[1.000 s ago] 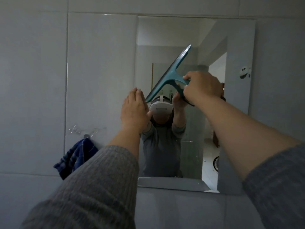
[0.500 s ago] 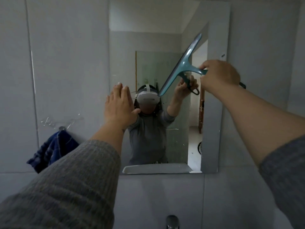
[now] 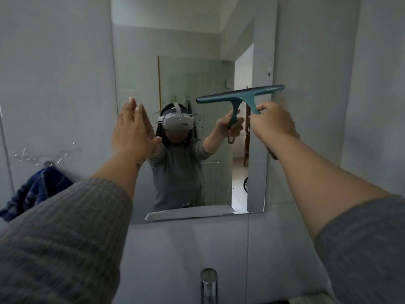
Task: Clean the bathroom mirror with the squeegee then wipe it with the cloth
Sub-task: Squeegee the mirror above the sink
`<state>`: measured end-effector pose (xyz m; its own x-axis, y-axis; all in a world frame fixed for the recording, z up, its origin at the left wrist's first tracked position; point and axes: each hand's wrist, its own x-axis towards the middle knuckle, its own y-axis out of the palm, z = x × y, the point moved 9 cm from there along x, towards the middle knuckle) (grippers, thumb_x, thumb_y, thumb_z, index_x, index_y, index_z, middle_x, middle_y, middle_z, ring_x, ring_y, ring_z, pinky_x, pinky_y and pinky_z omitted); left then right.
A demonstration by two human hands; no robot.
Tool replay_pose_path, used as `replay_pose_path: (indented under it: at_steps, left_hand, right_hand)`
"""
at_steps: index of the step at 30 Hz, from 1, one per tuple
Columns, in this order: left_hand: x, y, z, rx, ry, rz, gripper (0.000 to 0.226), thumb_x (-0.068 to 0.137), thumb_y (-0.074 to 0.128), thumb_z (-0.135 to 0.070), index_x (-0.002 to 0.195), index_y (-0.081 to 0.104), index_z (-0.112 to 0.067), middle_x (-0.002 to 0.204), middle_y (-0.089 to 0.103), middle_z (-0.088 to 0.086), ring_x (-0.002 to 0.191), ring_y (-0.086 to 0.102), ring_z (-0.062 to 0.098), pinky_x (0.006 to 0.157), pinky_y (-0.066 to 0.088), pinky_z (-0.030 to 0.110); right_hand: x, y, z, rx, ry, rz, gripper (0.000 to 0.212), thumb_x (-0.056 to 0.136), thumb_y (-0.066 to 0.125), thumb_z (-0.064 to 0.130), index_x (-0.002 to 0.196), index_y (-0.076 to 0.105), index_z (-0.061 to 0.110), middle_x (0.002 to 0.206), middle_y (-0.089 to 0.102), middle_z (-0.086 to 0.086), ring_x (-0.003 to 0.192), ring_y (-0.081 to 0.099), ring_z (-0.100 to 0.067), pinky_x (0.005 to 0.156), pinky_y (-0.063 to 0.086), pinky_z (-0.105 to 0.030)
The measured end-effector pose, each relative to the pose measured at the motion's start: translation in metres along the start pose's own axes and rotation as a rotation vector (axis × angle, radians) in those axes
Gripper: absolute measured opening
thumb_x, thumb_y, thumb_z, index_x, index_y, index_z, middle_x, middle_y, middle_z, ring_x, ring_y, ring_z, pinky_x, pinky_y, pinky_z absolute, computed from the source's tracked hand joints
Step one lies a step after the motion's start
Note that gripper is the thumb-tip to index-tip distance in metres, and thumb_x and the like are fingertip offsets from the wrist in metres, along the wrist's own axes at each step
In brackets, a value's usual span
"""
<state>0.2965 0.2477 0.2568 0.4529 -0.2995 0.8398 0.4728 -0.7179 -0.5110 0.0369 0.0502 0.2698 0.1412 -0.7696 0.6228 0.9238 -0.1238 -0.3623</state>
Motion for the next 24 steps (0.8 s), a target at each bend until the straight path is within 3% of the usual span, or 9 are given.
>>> replay_pose_path:
  at_steps: [7, 11, 13, 16, 18, 21, 24]
  left_hand:
    - [0.001, 0.003, 0.003, -0.015, -0.017, -0.006, 0.101, 0.076, 0.074, -0.043, 0.150, 0.011, -0.014, 0.159, 0.001, 0.003, 0.145, 0.008, 0.026, 0.115, 0.025, 0.044]
    - [0.003, 0.002, 0.003, 0.008, 0.021, 0.002, 0.100, 0.076, 0.073, -0.045, 0.150, 0.013, -0.012, 0.159, 0.004, 0.007, 0.144, 0.012, 0.030, 0.118, 0.017, 0.045]
    - [0.002, -0.003, 0.003, 0.027, 0.033, -0.005, 0.098, 0.078, 0.070, -0.046, 0.149, 0.013, -0.011, 0.159, 0.005, 0.008, 0.144, 0.013, 0.031, 0.118, 0.011, 0.046]
    - [-0.003, -0.015, 0.009, 0.016, 0.038, -0.035, 0.091, 0.082, 0.067, -0.044, 0.149, 0.015, -0.010, 0.159, 0.010, 0.008, 0.145, 0.011, 0.027, 0.118, 0.008, 0.047]
    - [-0.008, -0.021, 0.016, 0.008, 0.030, -0.018, 0.088, 0.084, 0.065, -0.042, 0.150, 0.015, -0.010, 0.159, 0.011, 0.008, 0.146, 0.009, 0.025, 0.118, 0.007, 0.046]
    - [-0.015, -0.026, 0.027, 0.018, 0.020, 0.023, 0.085, 0.085, 0.063, -0.040, 0.150, 0.016, -0.011, 0.159, 0.013, 0.007, 0.146, 0.008, 0.024, 0.119, 0.008, 0.046]
    - [-0.019, -0.027, 0.035, 0.000, 0.021, 0.036, 0.079, 0.085, 0.064, -0.039, 0.147, 0.023, -0.013, 0.157, 0.019, 0.007, 0.145, 0.014, 0.026, 0.118, 0.012, 0.047]
  right_hand:
    - [-0.034, 0.035, -0.006, 0.324, 0.162, -0.023, 0.006, 0.087, 0.054, 0.026, 0.092, 0.058, 0.024, 0.078, 0.066, 0.004, 0.070, 0.070, -0.024, 0.071, 0.060, -0.038]
    - [-0.052, 0.054, -0.003, 0.457, 0.219, 0.043, 0.026, 0.094, 0.053, 0.016, 0.119, 0.054, 0.020, 0.072, 0.056, 0.009, 0.053, 0.063, -0.010, 0.054, 0.058, -0.028]
    - [-0.061, 0.061, 0.002, 0.475, 0.220, 0.064, 0.027, 0.093, 0.055, 0.017, 0.120, 0.054, 0.018, 0.074, 0.057, 0.006, 0.060, 0.066, -0.014, 0.058, 0.060, -0.032]
    - [-0.077, 0.072, 0.014, 0.489, 0.209, 0.075, 0.009, 0.089, 0.059, 0.021, 0.095, 0.052, 0.020, 0.084, 0.065, -0.002, 0.073, 0.070, -0.024, 0.067, 0.061, -0.045]
    - [-0.090, 0.083, 0.026, 0.467, 0.172, 0.090, 0.013, 0.088, 0.058, 0.022, 0.087, 0.045, 0.025, 0.088, 0.068, -0.004, 0.078, 0.069, -0.029, 0.071, 0.059, -0.048]
    - [-0.110, 0.100, 0.048, 0.396, 0.075, 0.126, 0.005, 0.088, 0.054, 0.023, 0.092, 0.051, 0.023, 0.092, 0.069, -0.007, 0.082, 0.068, -0.033, 0.068, 0.059, -0.050]
    - [-0.120, 0.105, 0.059, 0.305, -0.001, 0.156, 0.017, 0.091, 0.053, 0.019, 0.108, 0.057, 0.018, 0.099, 0.068, -0.010, 0.089, 0.065, -0.034, 0.070, 0.058, -0.044]
